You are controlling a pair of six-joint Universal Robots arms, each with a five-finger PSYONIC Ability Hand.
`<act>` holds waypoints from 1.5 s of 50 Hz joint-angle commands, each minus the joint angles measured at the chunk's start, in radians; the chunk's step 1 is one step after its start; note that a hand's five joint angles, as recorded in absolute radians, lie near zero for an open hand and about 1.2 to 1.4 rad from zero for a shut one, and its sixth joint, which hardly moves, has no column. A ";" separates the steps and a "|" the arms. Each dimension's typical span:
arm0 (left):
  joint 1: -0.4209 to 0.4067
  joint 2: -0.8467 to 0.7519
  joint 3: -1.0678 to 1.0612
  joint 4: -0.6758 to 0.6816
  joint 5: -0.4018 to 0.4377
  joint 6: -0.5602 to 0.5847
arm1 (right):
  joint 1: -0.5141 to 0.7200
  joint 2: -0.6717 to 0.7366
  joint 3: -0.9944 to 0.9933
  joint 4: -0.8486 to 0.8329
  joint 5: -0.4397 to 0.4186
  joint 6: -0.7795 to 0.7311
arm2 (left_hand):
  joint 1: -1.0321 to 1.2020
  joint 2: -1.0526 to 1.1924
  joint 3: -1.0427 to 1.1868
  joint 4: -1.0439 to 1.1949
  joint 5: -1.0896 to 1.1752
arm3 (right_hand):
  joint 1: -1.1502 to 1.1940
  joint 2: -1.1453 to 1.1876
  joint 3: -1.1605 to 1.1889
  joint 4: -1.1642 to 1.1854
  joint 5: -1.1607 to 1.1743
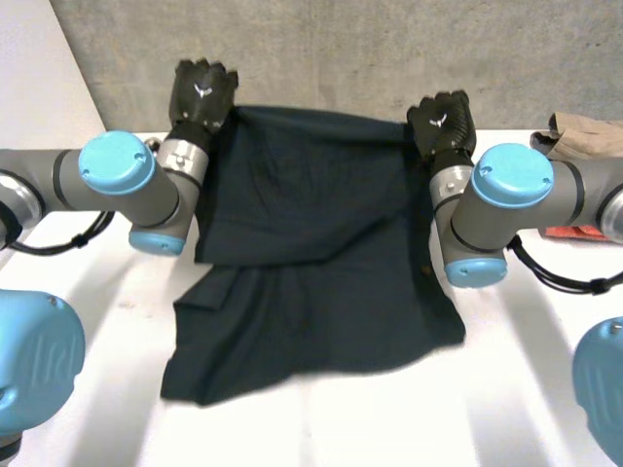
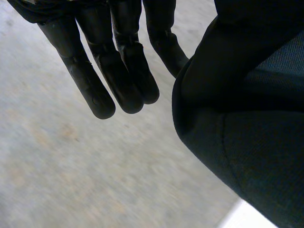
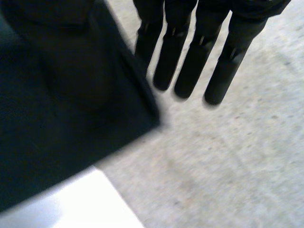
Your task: Fold the laundry.
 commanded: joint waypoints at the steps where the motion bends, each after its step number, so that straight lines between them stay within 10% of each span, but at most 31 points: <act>1: 0.005 -0.024 0.100 0.004 0.007 -0.010 | 0.000 0.052 -0.133 -0.031 0.007 -0.001 | -0.919 -0.983 -0.978 -0.987 -0.962 | -0.664 -0.672 -0.684 -0.688 -0.685; 13: -0.015 0.259 -0.231 -0.003 -0.003 -0.030 | -0.013 -0.267 0.100 0.096 -0.020 -0.003 | -0.959 -1.024 -1.019 -1.027 -1.003 | -0.664 -0.672 -0.684 -0.688 -0.685; 21: -0.017 0.621 -0.701 -0.124 -0.066 -0.026 | -0.043 -0.494 0.353 0.381 -0.209 -0.003 | -0.920 -0.985 -0.980 -0.989 -0.964 | -0.664 -0.672 -0.684 -0.688 -0.685; 33: -0.050 1.006 -1.305 -0.483 -0.082 -0.032 | -0.158 -0.665 0.721 0.749 -0.405 -0.058 | -0.305 -0.369 -0.364 -0.373 -0.348 | -0.164 -0.173 -0.184 -0.189 -0.185; 47: -0.060 0.919 -1.418 -0.490 -0.082 -0.039 | -0.174 -0.534 0.865 0.487 -0.485 -0.116 | -0.635 -0.700 -0.695 -0.703 -0.679 | -0.163 -0.172 -0.183 -0.188 -0.184; 75: -0.043 0.672 -1.292 -0.138 -0.114 -0.020 | -0.089 -0.323 0.743 0.139 -0.403 -0.093 | -0.571 -0.636 -0.631 -0.639 -0.614 | -0.143 -0.151 -0.163 -0.167 -0.164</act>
